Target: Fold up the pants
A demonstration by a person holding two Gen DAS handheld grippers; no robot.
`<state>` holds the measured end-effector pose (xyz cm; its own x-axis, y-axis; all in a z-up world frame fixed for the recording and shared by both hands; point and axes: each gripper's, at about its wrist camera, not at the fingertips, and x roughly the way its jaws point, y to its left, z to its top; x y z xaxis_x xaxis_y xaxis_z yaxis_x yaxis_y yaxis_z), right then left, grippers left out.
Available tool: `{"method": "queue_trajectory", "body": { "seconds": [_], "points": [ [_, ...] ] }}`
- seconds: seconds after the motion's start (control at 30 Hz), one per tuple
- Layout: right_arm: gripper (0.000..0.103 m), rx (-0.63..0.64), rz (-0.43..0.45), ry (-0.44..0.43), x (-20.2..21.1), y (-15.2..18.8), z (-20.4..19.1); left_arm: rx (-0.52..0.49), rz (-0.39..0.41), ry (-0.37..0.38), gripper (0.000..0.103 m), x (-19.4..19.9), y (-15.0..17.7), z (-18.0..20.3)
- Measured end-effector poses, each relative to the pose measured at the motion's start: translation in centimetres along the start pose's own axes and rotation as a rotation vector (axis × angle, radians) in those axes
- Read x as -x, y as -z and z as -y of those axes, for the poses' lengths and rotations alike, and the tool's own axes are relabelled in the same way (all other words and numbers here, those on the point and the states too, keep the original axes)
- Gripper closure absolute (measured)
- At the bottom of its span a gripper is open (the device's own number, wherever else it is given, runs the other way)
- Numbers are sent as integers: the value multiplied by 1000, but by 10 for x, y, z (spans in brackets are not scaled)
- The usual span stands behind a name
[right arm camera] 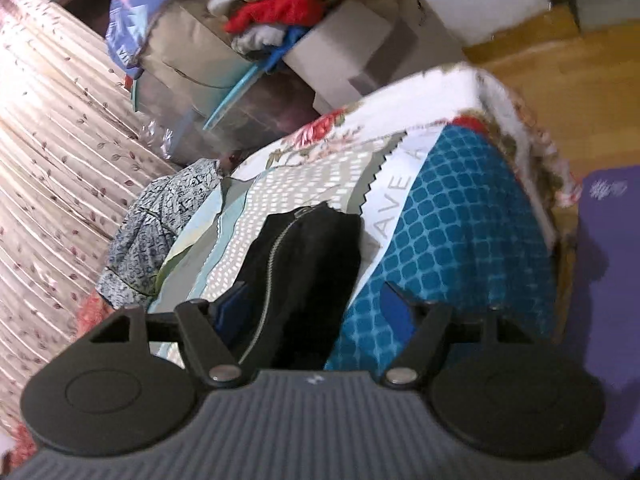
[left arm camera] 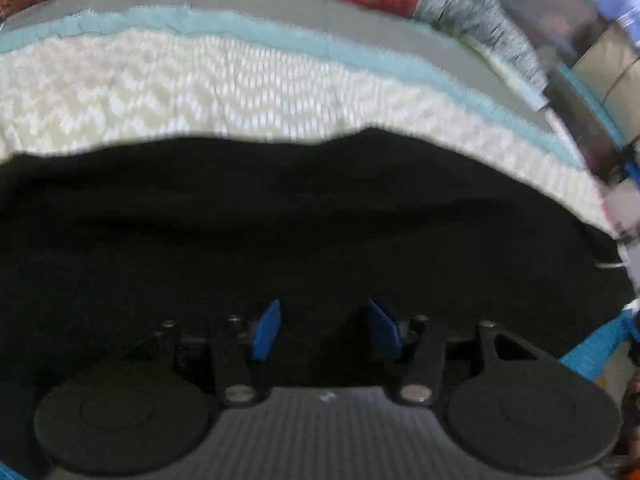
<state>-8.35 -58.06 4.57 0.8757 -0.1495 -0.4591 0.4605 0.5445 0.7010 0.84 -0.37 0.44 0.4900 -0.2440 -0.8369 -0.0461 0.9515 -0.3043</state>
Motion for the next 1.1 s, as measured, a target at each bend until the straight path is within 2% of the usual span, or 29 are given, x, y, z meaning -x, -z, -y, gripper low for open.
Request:
{"method": "queue_trajectory", "body": {
  "seconds": [0.07,0.17,0.2,0.23,0.27,0.3,0.37,0.5,0.6,0.7,0.77,0.83,0.87,0.9,0.93,1.0,1.03,1.1],
  "points": [
    [29,-34,-26,-33,-12,-7,6,-26,3,-29,42,-3,1,8],
    [29,-58,-22,-80,-22,-16,16,-26,-8,-47,41,-4,-1,11],
    [35,-65,-26,-94,-22,-16,14,-18,-11,-46,41,-4,-2,10],
    [44,-67,-40,-106,-25,-18,14,-11,-12,-46,42,-4,-3,10],
    [79,-57,-59,-104,-25,-19,12,-5,-12,-47,42,-3,-4,10],
    [87,-35,-86,-80,-29,-20,8,1,-12,-48,43,-2,-4,10],
    [88,20,-80,-78,-26,-19,-4,10,-10,-44,45,1,-5,9],
    [88,231,-38,-133,0,-10,-54,45,3,-15,45,11,-7,4],
    [88,519,-51,-187,20,19,-109,70,22,1,45,20,-7,-1],
    [88,820,-109,-262,39,68,-148,88,36,15,45,26,-4,-7],
    [88,977,-178,-313,48,105,-159,98,39,18,44,29,-2,-12],
    [85,1079,-267,-329,49,138,-163,106,38,18,44,31,2,-17],
    [80,1134,-329,-319,46,157,-163,110,37,19,43,32,3,-20],
    [71,1193,-378,-299,43,174,-161,116,39,20,43,34,4,-23],
    [64,1278,-389,-263,44,192,-159,121,42,23,43,36,6,-26],
    [47,1425,-316,-240,58,213,-159,131,52,30,43,43,8,-33],
    [43,1442,-307,-246,66,215,-162,136,59,34,43,47,9,-37],
    [41,1398,-317,-297,77,205,-168,149,83,48,43,59,10,-46]
  ]
}}
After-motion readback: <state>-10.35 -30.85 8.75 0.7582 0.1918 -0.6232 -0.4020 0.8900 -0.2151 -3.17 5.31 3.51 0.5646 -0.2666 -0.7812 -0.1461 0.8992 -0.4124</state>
